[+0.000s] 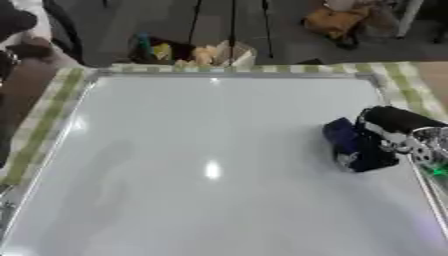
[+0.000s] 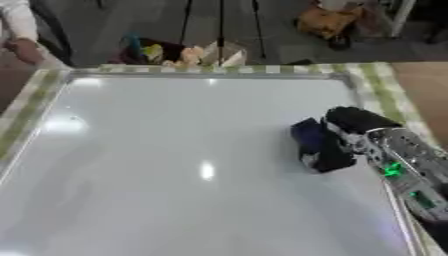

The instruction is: Wipe the whiteboard clean with a brush.

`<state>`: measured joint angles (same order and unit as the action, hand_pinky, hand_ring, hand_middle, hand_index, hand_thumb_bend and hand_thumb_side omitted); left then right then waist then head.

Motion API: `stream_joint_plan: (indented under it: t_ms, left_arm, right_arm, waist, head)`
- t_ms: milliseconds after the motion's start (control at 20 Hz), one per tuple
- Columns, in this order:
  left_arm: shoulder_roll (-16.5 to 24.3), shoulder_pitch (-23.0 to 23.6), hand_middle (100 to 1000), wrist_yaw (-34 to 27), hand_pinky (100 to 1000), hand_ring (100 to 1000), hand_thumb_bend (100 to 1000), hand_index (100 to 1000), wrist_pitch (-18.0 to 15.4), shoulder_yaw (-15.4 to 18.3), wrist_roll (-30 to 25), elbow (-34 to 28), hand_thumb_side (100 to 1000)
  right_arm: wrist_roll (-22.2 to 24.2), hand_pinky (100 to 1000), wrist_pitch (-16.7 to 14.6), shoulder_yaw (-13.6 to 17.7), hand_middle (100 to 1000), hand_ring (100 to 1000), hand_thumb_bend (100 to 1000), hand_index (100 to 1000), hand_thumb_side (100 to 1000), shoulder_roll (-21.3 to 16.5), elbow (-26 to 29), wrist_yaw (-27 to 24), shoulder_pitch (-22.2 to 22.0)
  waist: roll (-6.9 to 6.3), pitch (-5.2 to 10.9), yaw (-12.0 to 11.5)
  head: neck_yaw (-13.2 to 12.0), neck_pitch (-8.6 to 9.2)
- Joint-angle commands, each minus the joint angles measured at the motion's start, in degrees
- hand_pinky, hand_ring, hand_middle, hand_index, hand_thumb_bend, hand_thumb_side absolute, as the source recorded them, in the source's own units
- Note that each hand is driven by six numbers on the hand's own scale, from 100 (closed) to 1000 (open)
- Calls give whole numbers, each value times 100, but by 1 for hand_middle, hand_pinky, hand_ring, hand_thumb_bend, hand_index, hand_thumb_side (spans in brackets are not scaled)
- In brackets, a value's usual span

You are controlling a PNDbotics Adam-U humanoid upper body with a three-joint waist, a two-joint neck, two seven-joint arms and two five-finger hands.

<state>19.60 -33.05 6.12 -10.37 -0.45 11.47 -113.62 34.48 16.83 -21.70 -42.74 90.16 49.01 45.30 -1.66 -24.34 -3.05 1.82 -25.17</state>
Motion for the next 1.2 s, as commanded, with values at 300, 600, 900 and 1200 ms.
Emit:
stream_joint_plan:
  t_ms: [300, 600, 900, 1200]
  left_arm:
    - [77, -100, 691, -31, 684, 808, 100, 814, -7, 25, -16, -97, 984]
    - [61, -103, 691, -38, 684, 808, 100, 813, -1, 19, -23, -97, 984]
    - [56, -118, 691, -26, 684, 808, 100, 813, -1, 20, -21, -97, 983]
    - [64, -111, 691, 10, 683, 808, 100, 813, 0, 21, -17, -97, 982]
  right_arm:
    - [237, 330, -30, -199, 299, 443, 100, 414, 533, -208, 677, -87, 18]
    - [394, 333, 3, -365, 302, 447, 100, 419, 535, -167, 976, -14, 36]
    - [492, 359, -31, -489, 341, 474, 100, 458, 605, -90, 966, 42, 3]
    - [642, 465, -130, -492, 465, 623, 100, 545, 820, -92, 984, 91, -15]
  waist:
    - [16, 213, 3]
    - [32, 234, -5]
    - [32, 244, -4]
    - [35, 255, 6]
  head:
    - [-26, -60]
    - [-20, -63]
    - [-15, -45]
    - [-29, -50]
